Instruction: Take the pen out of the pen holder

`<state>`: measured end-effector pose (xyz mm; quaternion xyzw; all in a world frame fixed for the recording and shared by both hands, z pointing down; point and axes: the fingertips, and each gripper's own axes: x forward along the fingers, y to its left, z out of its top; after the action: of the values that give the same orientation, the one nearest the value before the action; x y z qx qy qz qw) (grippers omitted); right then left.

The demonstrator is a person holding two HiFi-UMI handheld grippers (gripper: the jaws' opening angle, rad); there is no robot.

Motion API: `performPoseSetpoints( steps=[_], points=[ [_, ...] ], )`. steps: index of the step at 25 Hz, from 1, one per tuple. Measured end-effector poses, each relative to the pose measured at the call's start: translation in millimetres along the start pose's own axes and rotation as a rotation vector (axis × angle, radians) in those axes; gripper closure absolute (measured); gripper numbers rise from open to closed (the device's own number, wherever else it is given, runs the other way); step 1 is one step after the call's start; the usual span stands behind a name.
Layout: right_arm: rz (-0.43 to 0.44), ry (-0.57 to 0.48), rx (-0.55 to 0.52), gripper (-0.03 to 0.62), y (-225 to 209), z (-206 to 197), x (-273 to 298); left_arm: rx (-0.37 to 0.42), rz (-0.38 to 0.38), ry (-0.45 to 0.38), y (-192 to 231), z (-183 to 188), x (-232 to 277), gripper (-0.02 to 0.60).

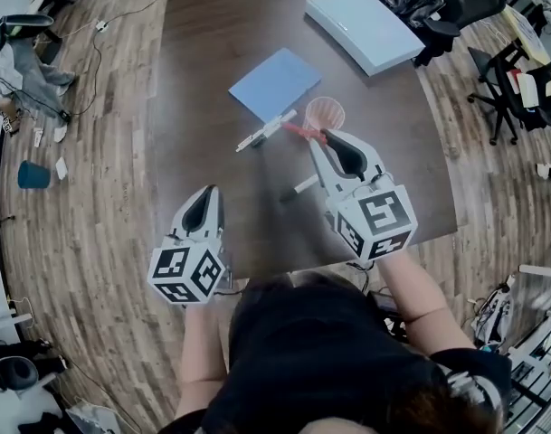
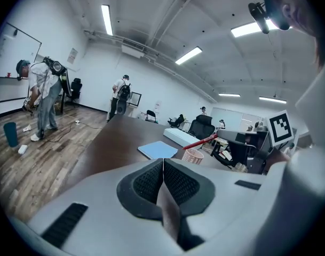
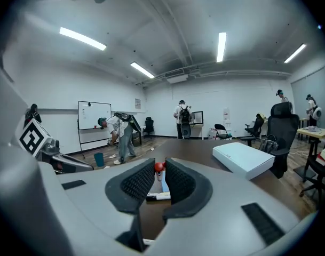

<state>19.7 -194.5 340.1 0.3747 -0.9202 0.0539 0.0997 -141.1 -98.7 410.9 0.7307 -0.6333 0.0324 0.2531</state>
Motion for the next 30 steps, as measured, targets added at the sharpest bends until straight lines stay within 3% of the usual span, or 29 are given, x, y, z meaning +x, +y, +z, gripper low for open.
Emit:
performPoseSetpoints(
  steps=[12, 30],
  points=[
    [0.237, 0.113, 0.020, 0.517, 77, -52, 40, -0.052, 0.124, -0.021, 39, -13, -41, 0.551],
    [0.369, 0.201, -0.024, 0.516, 119, -111, 63, -0.111, 0.217, -0.019, 61, -32, -61, 0.551]
  ],
)
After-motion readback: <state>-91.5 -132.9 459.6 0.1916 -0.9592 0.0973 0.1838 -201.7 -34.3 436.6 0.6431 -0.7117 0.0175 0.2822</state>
